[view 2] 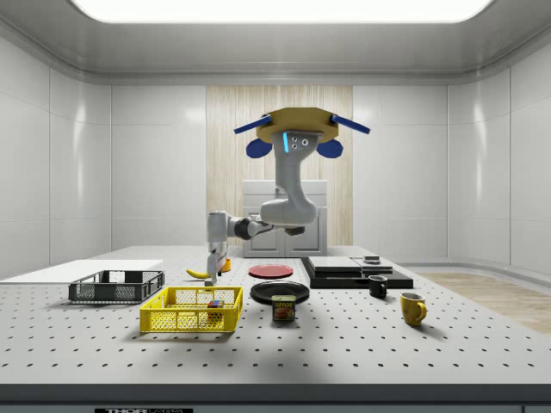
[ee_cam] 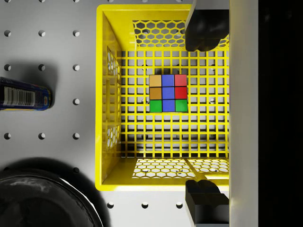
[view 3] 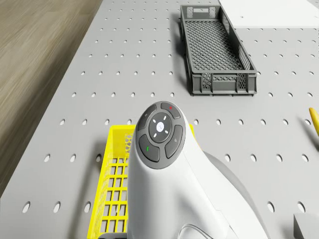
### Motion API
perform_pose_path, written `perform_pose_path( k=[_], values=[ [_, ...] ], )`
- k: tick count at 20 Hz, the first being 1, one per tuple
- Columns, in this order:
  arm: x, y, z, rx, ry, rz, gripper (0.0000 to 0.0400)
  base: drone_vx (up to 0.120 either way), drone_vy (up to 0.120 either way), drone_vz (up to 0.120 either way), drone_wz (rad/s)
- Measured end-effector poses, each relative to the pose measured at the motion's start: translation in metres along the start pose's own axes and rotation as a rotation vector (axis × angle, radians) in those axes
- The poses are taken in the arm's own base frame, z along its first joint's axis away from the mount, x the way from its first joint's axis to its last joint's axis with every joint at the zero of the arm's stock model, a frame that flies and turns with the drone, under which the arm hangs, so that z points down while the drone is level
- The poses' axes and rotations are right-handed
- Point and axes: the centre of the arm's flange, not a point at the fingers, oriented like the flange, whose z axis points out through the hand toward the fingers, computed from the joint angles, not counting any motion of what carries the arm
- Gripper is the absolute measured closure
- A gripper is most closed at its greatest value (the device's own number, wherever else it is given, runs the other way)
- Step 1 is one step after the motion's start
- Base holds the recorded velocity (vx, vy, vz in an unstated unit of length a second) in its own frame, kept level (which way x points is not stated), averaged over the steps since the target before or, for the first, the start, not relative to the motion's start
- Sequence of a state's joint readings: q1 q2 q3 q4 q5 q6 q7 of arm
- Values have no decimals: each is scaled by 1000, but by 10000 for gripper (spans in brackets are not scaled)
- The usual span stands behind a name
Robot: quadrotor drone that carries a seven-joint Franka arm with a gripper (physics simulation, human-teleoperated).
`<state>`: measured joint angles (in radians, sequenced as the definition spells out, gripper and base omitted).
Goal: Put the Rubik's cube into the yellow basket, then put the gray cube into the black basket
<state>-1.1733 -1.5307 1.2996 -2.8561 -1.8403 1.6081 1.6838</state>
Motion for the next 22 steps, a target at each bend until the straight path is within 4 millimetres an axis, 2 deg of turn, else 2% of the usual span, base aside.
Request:
perform_pose_path(
  k=[22],
  values=[
    [0,0,0,0,0,0,0,0,-120,0,0]
  ],
)
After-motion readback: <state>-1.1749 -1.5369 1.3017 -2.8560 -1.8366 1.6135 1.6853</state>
